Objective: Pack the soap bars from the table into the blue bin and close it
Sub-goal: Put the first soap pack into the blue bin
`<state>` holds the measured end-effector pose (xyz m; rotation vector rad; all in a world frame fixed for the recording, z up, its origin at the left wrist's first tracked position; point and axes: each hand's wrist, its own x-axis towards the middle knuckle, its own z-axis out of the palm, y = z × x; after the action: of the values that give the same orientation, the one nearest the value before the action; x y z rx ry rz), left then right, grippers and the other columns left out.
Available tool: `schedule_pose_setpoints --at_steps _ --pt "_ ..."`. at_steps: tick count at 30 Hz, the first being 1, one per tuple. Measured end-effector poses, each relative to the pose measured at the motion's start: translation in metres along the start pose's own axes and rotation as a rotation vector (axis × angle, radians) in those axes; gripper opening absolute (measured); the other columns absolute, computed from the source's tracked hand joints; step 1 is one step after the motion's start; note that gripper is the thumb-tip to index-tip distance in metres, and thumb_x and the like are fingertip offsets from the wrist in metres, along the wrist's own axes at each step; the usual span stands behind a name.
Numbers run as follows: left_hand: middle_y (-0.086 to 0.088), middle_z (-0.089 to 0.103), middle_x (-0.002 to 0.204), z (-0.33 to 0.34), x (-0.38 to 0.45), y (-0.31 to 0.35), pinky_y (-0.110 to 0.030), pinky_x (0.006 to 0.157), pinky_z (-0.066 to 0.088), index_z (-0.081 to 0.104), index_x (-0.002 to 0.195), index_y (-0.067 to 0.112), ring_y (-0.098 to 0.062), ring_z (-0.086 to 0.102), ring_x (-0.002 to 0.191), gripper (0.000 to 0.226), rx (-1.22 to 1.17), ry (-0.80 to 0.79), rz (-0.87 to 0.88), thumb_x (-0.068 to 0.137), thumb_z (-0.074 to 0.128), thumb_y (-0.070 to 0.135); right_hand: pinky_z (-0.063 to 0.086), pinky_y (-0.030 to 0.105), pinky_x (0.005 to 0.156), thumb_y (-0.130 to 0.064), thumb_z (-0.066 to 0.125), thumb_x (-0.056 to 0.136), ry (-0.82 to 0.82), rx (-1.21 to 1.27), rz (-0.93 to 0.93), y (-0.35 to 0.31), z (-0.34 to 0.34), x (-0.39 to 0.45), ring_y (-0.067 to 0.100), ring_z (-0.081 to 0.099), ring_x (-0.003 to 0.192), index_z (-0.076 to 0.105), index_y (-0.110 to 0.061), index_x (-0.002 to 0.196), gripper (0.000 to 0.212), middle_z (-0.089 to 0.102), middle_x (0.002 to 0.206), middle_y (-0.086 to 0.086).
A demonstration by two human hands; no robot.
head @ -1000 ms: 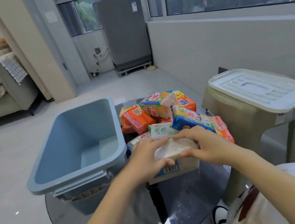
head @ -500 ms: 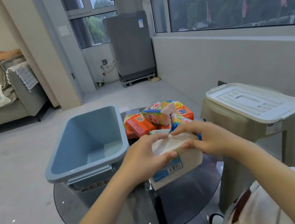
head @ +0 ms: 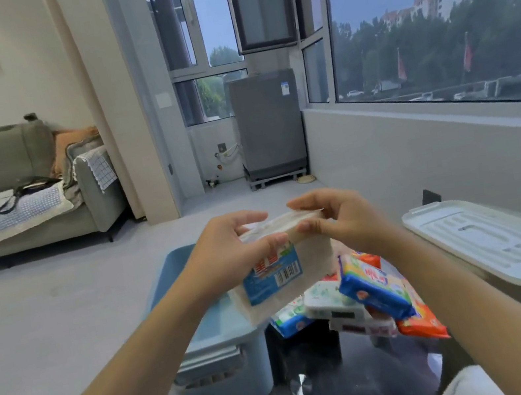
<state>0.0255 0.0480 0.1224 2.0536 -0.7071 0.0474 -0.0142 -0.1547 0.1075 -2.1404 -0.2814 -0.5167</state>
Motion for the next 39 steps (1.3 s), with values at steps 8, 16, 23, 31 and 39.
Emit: schedule_pose_setpoints --at_steps 8,16,23,31,39 --pt "0.000 0.068 0.100 -0.027 0.024 -0.051 -0.040 0.082 0.055 0.064 0.107 0.030 -0.017 0.067 0.086 0.040 0.103 0.197 -0.191 0.071 0.072 0.047 0.052 0.026 0.081 -0.039 0.067 0.078 0.096 0.094 0.124 0.026 0.074 0.055 0.009 0.062 0.093 0.060 -0.022 0.115 0.041 0.068 0.106 -0.002" --pt "0.006 0.058 0.098 -0.033 0.044 -0.105 -0.030 0.066 0.038 0.051 0.104 0.033 -0.018 0.055 0.087 0.034 0.421 0.307 -0.351 0.078 0.056 0.054 0.031 0.039 0.107 -0.045 0.044 0.092 -0.028 0.092 0.407 0.054 0.138 0.064 0.022 0.035 0.134 0.029 -0.018 0.143 0.060 0.036 0.149 0.007" --pt "-0.011 0.056 0.120 -0.013 0.052 -0.144 -0.034 0.078 0.044 0.042 0.118 0.014 -0.029 0.056 0.105 0.051 0.545 0.112 -0.467 0.083 0.054 0.049 0.026 0.038 0.108 -0.033 0.040 0.096 -0.095 0.198 0.515 0.060 0.154 0.059 0.024 0.023 0.139 0.011 -0.028 0.147 0.059 0.019 0.155 0.001" --pt "-0.029 0.039 0.130 0.011 0.061 -0.171 -0.043 0.090 0.042 0.020 0.134 0.008 -0.042 0.046 0.113 0.058 0.752 -0.070 -0.585 0.092 0.044 0.040 0.028 0.037 0.106 -0.036 0.042 0.095 -0.130 0.130 0.512 0.065 0.152 0.060 0.024 0.026 0.138 0.006 -0.031 0.147 0.064 0.019 0.155 0.001" --pt "-0.016 0.040 0.127 0.012 0.070 -0.189 -0.038 0.076 0.038 0.033 0.131 0.020 -0.035 0.050 0.108 0.052 1.052 -0.187 -0.511 0.090 0.038 0.052 0.029 0.035 0.104 -0.036 0.043 0.094 -0.114 0.154 0.498 0.068 0.153 0.060 0.022 0.025 0.138 0.008 -0.032 0.147 0.064 0.019 0.155 -0.002"
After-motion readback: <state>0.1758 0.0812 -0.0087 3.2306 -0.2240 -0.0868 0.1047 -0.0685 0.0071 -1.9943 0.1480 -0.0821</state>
